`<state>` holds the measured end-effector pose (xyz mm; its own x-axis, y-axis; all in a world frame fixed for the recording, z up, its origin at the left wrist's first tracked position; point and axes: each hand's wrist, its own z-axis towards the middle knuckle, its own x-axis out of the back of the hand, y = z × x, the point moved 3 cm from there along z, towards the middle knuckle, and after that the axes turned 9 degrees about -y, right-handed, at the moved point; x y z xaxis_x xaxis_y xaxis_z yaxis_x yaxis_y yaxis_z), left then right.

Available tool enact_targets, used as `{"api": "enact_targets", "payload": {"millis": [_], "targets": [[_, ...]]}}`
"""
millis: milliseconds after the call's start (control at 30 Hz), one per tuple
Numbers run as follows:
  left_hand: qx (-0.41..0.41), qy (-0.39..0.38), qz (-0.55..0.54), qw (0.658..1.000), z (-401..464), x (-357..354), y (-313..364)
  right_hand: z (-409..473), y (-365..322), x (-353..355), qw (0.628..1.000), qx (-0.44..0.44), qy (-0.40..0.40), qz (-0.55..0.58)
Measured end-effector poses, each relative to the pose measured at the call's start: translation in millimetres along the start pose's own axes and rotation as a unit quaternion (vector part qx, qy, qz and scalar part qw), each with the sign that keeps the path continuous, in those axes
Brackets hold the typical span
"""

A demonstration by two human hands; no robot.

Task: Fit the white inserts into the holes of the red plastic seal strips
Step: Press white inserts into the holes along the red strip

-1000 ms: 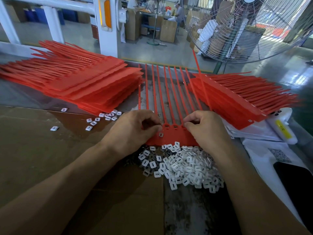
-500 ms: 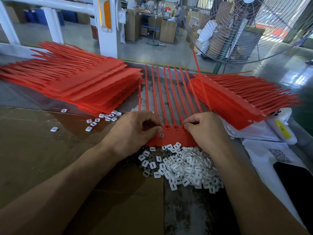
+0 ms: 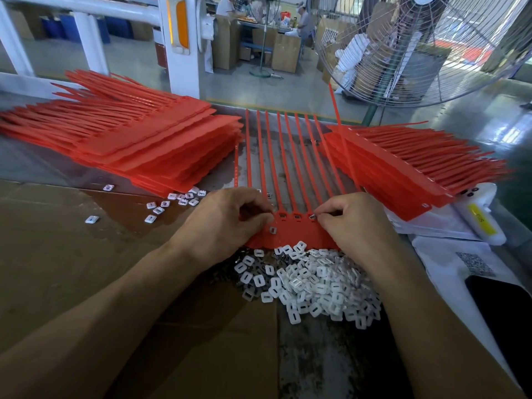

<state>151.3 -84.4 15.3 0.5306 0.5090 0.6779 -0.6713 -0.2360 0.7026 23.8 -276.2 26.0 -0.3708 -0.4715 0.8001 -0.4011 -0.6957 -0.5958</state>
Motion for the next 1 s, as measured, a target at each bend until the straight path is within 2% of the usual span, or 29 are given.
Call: {"api": "enact_targets", "payload": {"millis": [233, 333, 433, 600, 767, 867, 1000], "targets": [[0.001, -0.005, 0.001, 1.000, -0.3, 0.3, 0.7, -2.3, -4.3, -0.8, 0.999, 0.010, -0.020, -0.031], [-0.011, 0.002, -0.003, 1.000, -0.5, 1.0, 2.8, -4.1, -8.3, 0.7, 1.000, 0.017, -0.001, -0.018], [-0.044, 0.035, -0.018, 0.998, -0.7, 2.5, 7.6, -9.4, -17.3, 1.6, 0.997, 0.040, 0.018, 0.070], [-0.113, 0.075, 0.010, 0.991, -1.9, 3.7, 15.8, -17.2, -34.2, -14.4, 0.962, 0.058, -0.095, 0.249], [-0.135, 0.090, 0.015, 0.987, -3.4, 5.1, 16.8, -16.8, -37.3, -19.7, 0.932, 0.038, -0.112, 0.343], [-0.123, 0.081, 0.026, 0.989, -3.2, 3.6, 15.6, -17.4, -35.9, -18.0, 0.940, 0.033, -0.110, 0.321], [-0.083, 0.065, 0.086, 0.991, -2.2, 4.0, 10.3, -11.6, -19.7, 3.0, 0.987, -0.010, -0.026, 0.159]]}}
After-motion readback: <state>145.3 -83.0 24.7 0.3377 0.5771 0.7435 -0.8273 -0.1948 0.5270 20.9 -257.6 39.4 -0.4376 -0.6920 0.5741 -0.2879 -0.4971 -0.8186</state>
